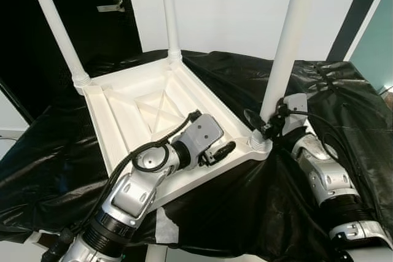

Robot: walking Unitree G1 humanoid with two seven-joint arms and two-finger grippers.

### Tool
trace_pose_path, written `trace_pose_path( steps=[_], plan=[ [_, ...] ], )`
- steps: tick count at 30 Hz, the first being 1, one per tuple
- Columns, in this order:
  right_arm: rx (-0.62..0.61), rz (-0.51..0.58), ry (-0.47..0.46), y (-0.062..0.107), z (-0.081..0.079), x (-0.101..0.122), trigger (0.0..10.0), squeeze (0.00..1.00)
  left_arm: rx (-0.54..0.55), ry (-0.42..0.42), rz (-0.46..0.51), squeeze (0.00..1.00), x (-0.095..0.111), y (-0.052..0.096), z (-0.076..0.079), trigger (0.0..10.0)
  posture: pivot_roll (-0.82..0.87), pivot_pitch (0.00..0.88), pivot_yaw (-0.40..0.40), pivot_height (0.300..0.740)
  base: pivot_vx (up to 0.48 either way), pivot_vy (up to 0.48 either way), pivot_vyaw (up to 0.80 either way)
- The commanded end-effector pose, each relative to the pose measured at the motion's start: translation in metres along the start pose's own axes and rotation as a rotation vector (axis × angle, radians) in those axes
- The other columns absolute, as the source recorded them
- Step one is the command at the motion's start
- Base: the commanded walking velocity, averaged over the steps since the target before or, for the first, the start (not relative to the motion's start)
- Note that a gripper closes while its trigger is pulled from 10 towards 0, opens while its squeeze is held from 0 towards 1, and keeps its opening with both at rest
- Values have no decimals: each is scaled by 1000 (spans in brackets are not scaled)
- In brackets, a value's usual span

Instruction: Building children table

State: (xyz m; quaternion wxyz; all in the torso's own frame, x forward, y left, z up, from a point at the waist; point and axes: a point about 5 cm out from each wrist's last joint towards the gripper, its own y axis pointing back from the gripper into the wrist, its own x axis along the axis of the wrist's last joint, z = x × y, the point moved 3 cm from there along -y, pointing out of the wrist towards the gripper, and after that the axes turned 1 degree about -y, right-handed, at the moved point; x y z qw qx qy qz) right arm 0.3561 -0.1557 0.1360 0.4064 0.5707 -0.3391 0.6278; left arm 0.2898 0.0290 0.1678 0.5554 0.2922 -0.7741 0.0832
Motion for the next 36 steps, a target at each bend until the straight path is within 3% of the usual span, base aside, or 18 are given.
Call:
trace_pose_path(
  steps=[1, 7, 9, 11, 13, 15, 16, 20, 28, 29, 36],
  plan=[
    [-10, -324, 8, 29, 0, -77, 10000, 0, -26, -10, 1, 0, 1, 0, 0, 10000, -37, 0, 17, 740, 0, 0, 0],
    [-24, -310, -29, 32, -7, -82, 10000, 0, -24, -8, 3, 0, 2, 0, 0, 10000, -37, 0, 21, 740, 0, 0, 0],
    [-61, -187, -83, 29, -4, -62, 10000, 0, -18, -8, 2, 0, 1, 1, -2, 10000, -38, 0, 24, 740, 0, 0, 0],
    [-72, -132, -91, 28, -2, -51, 10000, 0, -14, -8, 2, 0, 1, 1, -3, 10000, -38, 0, 23, 740, 0, 0, 0],
    [-65, -35, -45, 25, -4, -22, 10000, 0, -12, 6, 7, 0, 3, 3, -8, 10000, -41, 0, 22, 740, 0, 0, 0],
    [-59, -16, -28, 24, -5, -15, 10000, 0, -14, 15, 10, 0, 3, 4, -10, 10000, -41, 0, 21, 740, 0, 0, 0],
    [-49, 7, -5, 23, -7, -6, 10000, 0, -10, 51, 19, 1000, 4, 4, -13, 10000, -44, 0, 17, 740, 0, 0, 0],
    [-27, 39, 30, 20, -10, 9, 10000, 0, -14, 99, 50, 1000, 9, 7, -18, 10000, -44, 0, 15, 740, 0, 0, 0],
    [-12, 98, 24, 16, -7, 29, 10000, 0, -9, 112, 113, 1000, 22, 12, -25, 10000, -39, 0, 4, 740, 0, 0, 0],
    [-21, 127, 22, 15, -3, 38, 10000, 0, -17, 124, 144, 0, 28, 16, -28, 10000, -38, 0, -1, 740, 0, 0, 0],
    [-14, 181, 34, 14, 4, 63, 10000, 0, -46, 176, 230, 0, 43, 26, -38, 10000, -38, 0, -7, 740, 0, 0, 0]
  ],
)
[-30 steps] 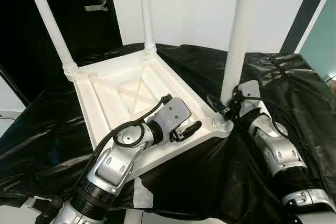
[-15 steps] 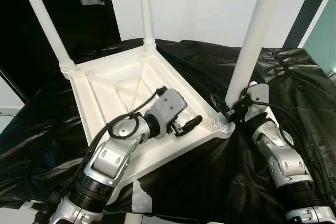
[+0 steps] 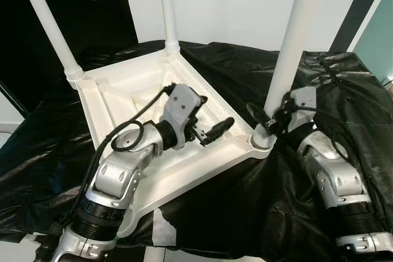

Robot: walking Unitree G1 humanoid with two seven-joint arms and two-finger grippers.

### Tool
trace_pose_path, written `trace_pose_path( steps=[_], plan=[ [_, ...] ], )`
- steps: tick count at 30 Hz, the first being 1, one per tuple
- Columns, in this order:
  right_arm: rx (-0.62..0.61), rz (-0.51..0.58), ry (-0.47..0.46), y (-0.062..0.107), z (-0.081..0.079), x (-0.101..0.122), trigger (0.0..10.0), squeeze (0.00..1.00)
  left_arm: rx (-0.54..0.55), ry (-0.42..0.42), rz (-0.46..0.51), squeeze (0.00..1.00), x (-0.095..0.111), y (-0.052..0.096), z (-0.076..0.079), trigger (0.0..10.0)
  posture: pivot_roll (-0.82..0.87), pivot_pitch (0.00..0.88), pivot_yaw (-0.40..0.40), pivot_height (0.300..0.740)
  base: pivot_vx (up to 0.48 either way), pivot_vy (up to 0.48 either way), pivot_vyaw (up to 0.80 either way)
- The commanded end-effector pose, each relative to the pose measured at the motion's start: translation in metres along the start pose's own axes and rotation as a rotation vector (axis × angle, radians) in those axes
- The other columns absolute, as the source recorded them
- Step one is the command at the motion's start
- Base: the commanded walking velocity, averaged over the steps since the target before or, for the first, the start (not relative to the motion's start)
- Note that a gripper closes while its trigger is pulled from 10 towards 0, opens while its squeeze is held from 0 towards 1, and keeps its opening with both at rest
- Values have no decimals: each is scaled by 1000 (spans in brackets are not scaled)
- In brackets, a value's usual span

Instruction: Building children table

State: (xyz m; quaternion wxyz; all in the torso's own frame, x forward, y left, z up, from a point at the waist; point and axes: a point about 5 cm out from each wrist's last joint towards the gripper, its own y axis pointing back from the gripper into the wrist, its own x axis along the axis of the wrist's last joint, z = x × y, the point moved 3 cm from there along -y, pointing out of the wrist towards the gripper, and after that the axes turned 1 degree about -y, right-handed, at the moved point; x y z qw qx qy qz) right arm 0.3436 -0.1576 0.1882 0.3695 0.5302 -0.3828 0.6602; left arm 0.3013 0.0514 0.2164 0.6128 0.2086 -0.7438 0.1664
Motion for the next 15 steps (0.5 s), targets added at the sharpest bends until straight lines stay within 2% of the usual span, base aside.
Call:
trace_pose_path(
  steps=[1, 4, 7, 8, 9, 10, 14, 15],
  plan=[
    [10, 31, 5, -2, 1, 11, 10000, 0, -57, -4, 30, 0, 10, 2, 2, 10000, -38, 0, -7, 740, 0, 0, 0],
    [-3, 91, -24, -5, 7, 31, 10000, 0, -84, 42, 101, 0, 25, 4, 0, 10000, -38, 0, -9, 740, 0, 0, 0],
    [8, 96, -19, -5, 6, 33, 10000, 0, -92, 64, 125, 0, 29, 4, -1, 10000, -41, 0, -8, 740, 0, 0, 0],
    [34, 90, -16, -6, 3, 34, 10000, 0, -105, 94, 147, 0, 33, 3, -1, 10000, -40, 0, -9, 740, 0, 0, 0],
    [67, 75, -7, -6, 0, 32, 10000, 0, -132, 113, 174, 1000, 38, 3, 1, 10000, -41, 0, -9, 740, 0, 0, 0],
    [67, 75, -7, -6, 0, 32, 10000, 0, -132, 113, 174, 1000, 38, 3, 1, 10000, -41, 0, -9, 740, 0, 0, 0],
    [195, 13, 34, -5, -12, 24, 10000, 0, -175, 121, 214, 1000, 49, -3, 8, 10000, -39, 0, -13, 740, 0, 0, 0],
    [252, -11, 48, -4, -18, 20, 10000, 0, -196, 110, 219, 0, 52, -6, 13, 10000, -37, 0, -16, 740, 0, 0, 0]
  ],
)
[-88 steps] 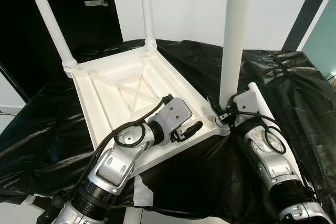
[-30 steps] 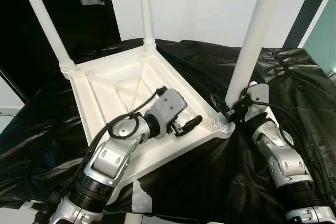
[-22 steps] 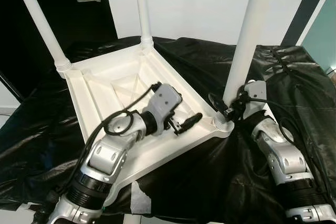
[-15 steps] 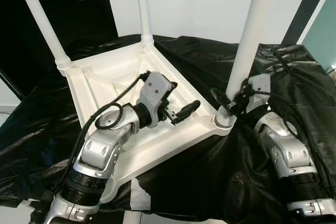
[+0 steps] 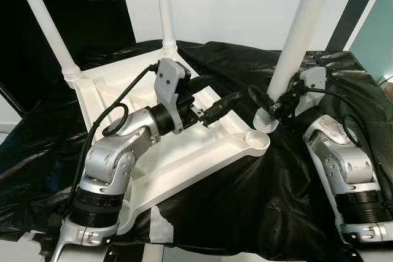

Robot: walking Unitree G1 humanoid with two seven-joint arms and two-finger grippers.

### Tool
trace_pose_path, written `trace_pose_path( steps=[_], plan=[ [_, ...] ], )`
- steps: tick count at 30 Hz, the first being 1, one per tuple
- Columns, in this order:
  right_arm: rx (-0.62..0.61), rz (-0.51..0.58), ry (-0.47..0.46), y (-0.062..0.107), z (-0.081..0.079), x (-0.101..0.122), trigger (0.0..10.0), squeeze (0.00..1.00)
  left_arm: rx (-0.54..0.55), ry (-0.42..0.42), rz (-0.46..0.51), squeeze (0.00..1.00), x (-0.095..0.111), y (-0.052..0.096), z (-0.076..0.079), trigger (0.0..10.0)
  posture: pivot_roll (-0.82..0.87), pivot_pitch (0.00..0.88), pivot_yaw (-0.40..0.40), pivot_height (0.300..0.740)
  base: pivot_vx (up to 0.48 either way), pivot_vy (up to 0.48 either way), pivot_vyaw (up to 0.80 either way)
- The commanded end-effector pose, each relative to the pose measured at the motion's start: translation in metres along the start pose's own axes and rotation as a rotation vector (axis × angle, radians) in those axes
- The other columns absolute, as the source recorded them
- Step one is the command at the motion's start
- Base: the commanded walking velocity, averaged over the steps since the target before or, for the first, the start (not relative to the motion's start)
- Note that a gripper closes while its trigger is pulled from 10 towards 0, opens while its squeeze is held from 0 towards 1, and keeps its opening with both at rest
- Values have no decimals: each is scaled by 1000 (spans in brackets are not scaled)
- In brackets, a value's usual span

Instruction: Building children table

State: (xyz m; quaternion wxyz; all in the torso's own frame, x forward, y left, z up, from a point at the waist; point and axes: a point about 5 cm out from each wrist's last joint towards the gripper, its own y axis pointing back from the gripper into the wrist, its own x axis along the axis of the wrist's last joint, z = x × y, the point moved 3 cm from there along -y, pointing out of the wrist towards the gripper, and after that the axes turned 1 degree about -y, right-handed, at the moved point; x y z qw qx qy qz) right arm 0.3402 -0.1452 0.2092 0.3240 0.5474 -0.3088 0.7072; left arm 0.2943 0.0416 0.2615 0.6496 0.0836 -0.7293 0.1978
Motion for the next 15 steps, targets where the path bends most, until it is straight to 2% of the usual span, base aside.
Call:
trace_pose_path(
  steps=[1, 2, 4, 6, 15],
  plan=[
    [57, -13, 0, -1, -8, -2, 10000, 0, -81, -9, 7, 0, 3, -4, 11, 10000, -37, 0, -16, 740, 0, 0, 0],
    [146, -43, 19, -1, -18, -6, 10000, 0, -137, -9, 19, 0, 6, -10, 20, 10000, -35, 0, -20, 740, 0, 0, 0],
    [163, -48, 25, -1, -20, -7, 10000, 0, -154, -7, 22, 0, 7, -11, 22, 10000, -35, 0, -20, 740, 0, 0, 0],
    [241, -73, 29, -3, -29, -10, 10000, 0, -187, -1, 37, 0, 10, -17, 28, 10000, -35, 0, -21, 740, 0, 0, 0],
    [359, -92, 49, -5, -44, -11, 10000, 0, -223, -5, 44, 0, 13, -26, 34, 10000, -33, 0, -24, 740, 0, 0, 0]
  ],
)
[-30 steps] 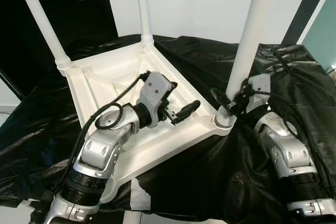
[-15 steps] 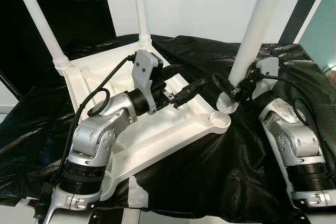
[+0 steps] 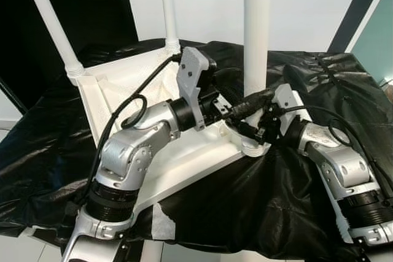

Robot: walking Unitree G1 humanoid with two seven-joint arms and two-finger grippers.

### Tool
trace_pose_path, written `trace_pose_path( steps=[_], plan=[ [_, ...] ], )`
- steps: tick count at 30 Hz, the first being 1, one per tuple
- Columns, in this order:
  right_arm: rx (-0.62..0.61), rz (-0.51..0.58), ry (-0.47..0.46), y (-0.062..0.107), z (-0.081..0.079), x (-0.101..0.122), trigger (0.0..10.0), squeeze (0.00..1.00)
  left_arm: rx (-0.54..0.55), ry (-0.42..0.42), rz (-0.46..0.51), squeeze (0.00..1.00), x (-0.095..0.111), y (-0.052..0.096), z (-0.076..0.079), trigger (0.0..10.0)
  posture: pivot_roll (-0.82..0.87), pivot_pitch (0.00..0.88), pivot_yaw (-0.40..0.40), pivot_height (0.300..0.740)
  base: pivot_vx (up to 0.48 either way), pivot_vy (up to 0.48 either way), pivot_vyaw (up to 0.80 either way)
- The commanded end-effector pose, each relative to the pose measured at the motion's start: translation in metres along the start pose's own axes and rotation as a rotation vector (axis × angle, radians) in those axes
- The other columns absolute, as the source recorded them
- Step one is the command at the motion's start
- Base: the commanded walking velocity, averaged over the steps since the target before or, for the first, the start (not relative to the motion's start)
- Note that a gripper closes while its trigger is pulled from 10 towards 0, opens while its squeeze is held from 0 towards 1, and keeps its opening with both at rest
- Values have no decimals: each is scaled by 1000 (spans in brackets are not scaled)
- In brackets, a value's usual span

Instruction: Building children table

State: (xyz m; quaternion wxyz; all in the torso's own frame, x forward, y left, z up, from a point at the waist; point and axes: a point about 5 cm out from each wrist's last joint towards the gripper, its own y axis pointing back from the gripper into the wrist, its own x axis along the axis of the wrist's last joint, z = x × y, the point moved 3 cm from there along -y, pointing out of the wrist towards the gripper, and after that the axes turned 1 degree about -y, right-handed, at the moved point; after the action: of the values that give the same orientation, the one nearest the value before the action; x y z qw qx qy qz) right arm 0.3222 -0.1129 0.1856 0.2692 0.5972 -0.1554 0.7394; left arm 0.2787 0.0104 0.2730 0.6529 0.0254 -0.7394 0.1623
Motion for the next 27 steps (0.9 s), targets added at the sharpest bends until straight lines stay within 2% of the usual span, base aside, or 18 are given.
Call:
trace_pose_path(
  steps=[1, 5, 9, 12, 13, 17, 18, 19, 20, 21, 27],
  plan=[
    [68, 1, 33, -5, -7, 7, 10000, 0, -93, -13, -3, 0, 4, -5, 8, 10000, -31, 0, -24, 740, 0, 0, 0],
    [106, -1, 40, -6, -11, 8, 10000, 0, -100, -16, -11, 0, 3, -7, 8, 10000, -30, 0, -22, 740, 0, 0, 0],
    [234, 8, 69, -9, -26, 14, 10000, 0, -129, 20, -12, 0, 5, -7, 10, 10000, -31, 0, -13, 740, 0, 0, 0],
    [246, 8, 71, -9, -27, 14, 10000, 0, -134, 23, -16, 0, 5, -6, 11, 9765, -30, 0, -13, 740, 0, 0, 0],
    [256, 7, 74, -9, -28, 14, 10000, 0, -134, 26, -18, 0, 5, -6, 11, 4784, -29, 0, -13, 740, 0, 0, 0],
    [272, 1, 79, -8, -29, 14, 10000, 0, -135, 37, -10, 0, 7, -4, 10, 4549, -29, 0, -12, 740, 0, 0, 0],
    [273, 1, 80, -8, -30, 13, 10000, 0, -139, 44, -2, 0, 10, -3, 9, 3176, -27, 0, -13, 740, 0, 0, 0],
    [273, 1, 80, -8, -30, 13, 10000, 0, -139, 44, -2, 0, 10, -3, 9, 3176, -27, 0, -13, 740, 0, 0, 0],
    [273, 0, 80, -7, -30, 13, 10000, 0, -136, 43, 5, 0, 12, -2, 7, 2471, -27, 0, -10, 740, 0, 0, 0],
    [271, 0, 80, -7, -29, 13, 10000, 0, -133, 46, 15, 0, 15, -1, 6, 0, -27, 0, -10, 740, 0, 0, 0],
    [265, 4, 79, -6, -28, 13, 10000, 0, -123, 56, 47, 0, 24, -1, 2, 0, -30, 0, -5, 740, 0, 0, 0]
  ],
)
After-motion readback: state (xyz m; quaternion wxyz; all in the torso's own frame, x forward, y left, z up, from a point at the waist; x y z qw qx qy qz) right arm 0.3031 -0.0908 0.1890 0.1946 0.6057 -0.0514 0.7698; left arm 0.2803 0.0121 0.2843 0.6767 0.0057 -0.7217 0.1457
